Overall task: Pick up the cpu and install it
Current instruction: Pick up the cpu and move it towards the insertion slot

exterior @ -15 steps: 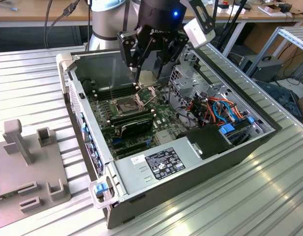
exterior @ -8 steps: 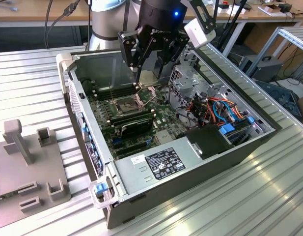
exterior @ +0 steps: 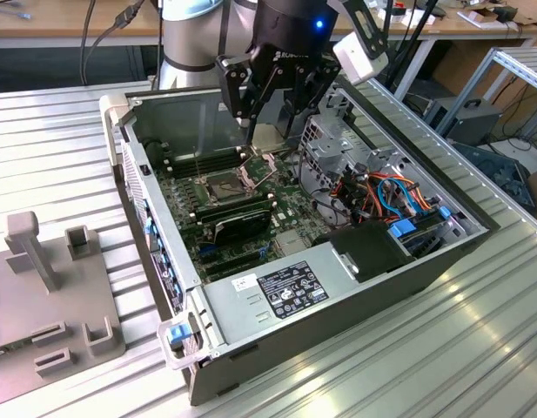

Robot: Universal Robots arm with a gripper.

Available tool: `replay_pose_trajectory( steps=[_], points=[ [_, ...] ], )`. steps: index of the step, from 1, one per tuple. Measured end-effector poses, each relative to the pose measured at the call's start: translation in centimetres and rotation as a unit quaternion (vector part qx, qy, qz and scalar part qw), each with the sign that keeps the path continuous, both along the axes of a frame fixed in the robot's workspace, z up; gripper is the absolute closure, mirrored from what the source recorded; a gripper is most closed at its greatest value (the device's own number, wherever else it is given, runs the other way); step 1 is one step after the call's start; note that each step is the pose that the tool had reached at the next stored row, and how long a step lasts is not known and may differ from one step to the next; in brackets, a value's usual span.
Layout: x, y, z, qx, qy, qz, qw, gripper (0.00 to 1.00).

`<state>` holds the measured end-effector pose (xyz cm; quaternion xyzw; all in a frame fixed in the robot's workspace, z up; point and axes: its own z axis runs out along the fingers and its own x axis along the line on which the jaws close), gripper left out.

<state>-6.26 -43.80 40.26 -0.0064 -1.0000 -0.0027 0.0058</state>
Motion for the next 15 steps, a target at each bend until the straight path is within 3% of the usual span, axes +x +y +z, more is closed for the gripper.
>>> replay_pose_trajectory(
  steps=[5,10,15],
  points=[
    [0.82,0.0,0.0,0.0,0.0,0.0,1.0,0.46],
    [2.62,0.0,0.0,0.0,0.0,0.0,1.0,0.46],
    [2.75,0.0,0.0,0.0,0.0,0.0,1.0,0.46]
  ],
)
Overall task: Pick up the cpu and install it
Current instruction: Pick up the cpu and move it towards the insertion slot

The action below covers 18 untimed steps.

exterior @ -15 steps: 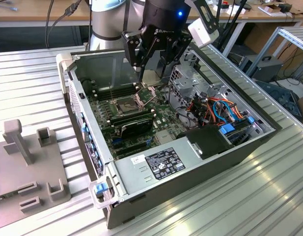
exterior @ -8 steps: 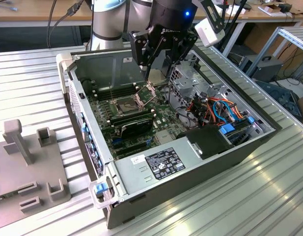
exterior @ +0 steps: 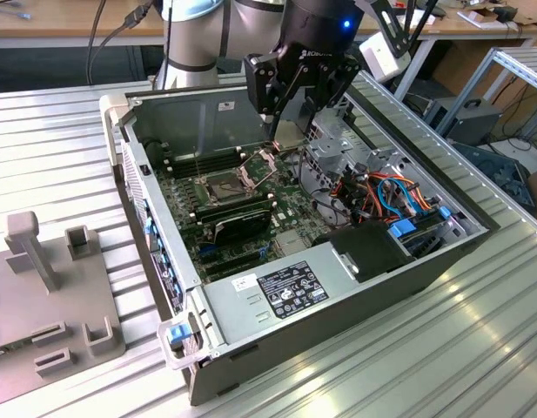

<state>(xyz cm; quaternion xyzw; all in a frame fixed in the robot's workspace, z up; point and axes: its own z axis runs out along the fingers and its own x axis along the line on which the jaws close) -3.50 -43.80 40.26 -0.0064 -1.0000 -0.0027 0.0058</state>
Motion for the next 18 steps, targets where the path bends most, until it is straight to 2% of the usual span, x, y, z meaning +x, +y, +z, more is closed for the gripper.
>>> replay_pose_trajectory(
  steps=[4,7,11,13,16,18],
  points=[
    [0.15,0.0,0.0,0.0001,0.0,0.0,1.0,0.46],
    [0.88,0.0,0.0,0.0,0.0,0.0,1.0,0.46],
    [2.52,0.0,0.0,0.0,0.0,0.0,1.0,0.46],
    [3.01,0.0,0.0,0.0,0.0,0.0,1.0,0.46],
    [4.39,0.01,0.0,0.0,0.0,0.0,1.0,0.46],
    [4.81,0.0,0.0,0.0,0.0,0.0,1.0,0.46]
  ],
)
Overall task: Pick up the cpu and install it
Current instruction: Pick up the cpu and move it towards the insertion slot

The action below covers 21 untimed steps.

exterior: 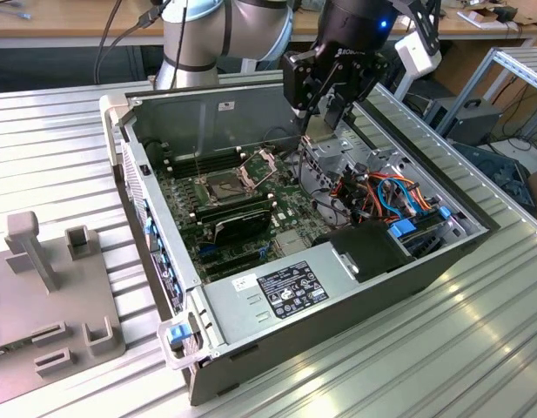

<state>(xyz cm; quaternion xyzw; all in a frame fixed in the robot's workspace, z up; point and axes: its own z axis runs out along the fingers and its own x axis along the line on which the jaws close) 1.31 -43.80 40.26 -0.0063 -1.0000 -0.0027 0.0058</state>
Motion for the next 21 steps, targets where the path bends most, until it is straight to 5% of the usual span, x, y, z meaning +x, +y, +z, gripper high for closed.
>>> replay_pose_trajectory(
  steps=[15,21],
  points=[
    [0.12,0.0,0.0,0.0,0.0,0.0,1.0,0.46],
    [1.27,0.0,-0.01,0.0,0.0,0.0,1.0,0.46]
  ],
)
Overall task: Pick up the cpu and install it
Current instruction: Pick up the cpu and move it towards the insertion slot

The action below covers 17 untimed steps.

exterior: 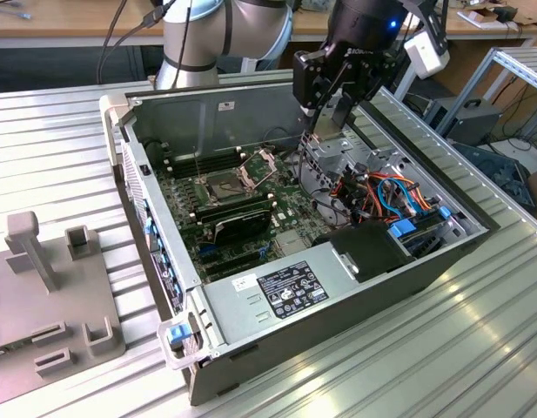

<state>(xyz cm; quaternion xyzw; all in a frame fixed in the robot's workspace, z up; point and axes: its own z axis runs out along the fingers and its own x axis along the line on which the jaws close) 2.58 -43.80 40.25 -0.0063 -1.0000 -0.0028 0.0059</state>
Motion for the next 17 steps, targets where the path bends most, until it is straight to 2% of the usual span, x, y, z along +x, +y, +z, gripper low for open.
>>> replay_pose_trajectory(
  steps=[4,8,11,17],
  points=[
    [0.09,0.0,-0.06,-0.0001,0.0,0.0,1.0,0.46],
    [-0.79,0.01,-0.41,-0.0001,0.0,0.0,1.0,0.46],
    [-2.2,0.05,-1.26,-0.0001,0.0,0.0,1.0,0.46],
    [-2.9,0.25,-2.43,-0.0004,0.0,0.0,1.0,0.46]
  ],
)
